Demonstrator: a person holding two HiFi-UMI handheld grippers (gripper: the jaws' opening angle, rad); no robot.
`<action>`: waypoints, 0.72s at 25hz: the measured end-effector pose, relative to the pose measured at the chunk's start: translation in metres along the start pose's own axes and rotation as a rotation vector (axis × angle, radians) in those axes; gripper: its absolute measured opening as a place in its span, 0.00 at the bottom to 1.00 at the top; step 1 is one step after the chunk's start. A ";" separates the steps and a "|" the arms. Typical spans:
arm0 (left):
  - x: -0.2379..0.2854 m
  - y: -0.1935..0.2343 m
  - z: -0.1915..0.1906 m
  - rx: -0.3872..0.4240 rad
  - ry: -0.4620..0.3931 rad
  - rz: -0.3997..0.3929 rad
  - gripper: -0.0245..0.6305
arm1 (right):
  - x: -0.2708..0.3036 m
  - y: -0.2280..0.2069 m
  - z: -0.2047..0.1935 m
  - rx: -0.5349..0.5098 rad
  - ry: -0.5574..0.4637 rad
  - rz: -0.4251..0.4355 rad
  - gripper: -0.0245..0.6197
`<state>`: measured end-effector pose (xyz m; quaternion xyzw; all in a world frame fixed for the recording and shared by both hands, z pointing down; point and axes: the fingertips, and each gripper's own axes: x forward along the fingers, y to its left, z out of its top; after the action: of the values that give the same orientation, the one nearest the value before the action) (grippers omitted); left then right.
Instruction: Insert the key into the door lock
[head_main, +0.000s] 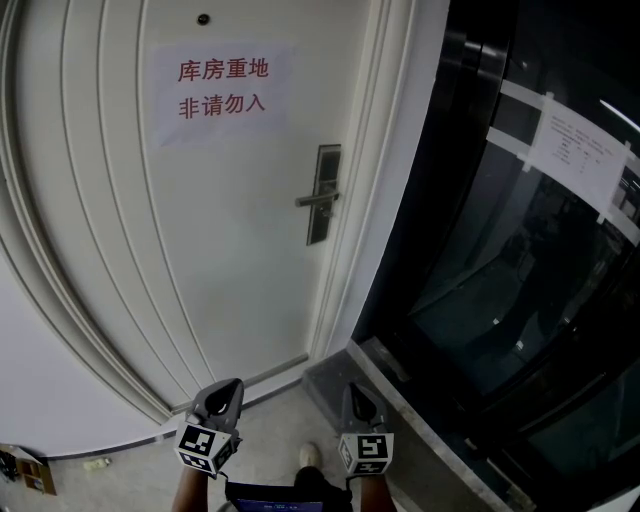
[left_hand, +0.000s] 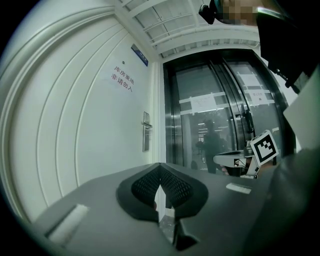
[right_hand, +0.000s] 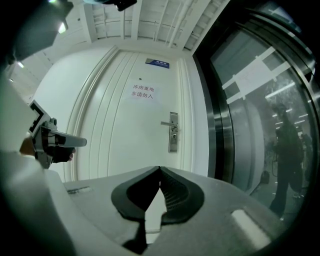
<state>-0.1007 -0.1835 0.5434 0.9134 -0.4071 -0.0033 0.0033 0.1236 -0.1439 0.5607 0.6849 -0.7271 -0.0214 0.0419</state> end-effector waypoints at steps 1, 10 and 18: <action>0.000 0.000 0.000 0.001 0.000 -0.001 0.04 | 0.000 0.001 0.000 -0.003 0.001 0.003 0.04; -0.002 0.003 0.001 0.001 0.001 0.005 0.04 | 0.004 0.006 0.002 -0.009 0.000 0.014 0.04; 0.000 0.004 -0.001 0.002 0.007 -0.001 0.04 | 0.004 0.007 0.003 -0.009 -0.002 0.010 0.04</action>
<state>-0.1039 -0.1861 0.5443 0.9135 -0.4069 0.0001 0.0039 0.1166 -0.1474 0.5588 0.6811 -0.7304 -0.0248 0.0444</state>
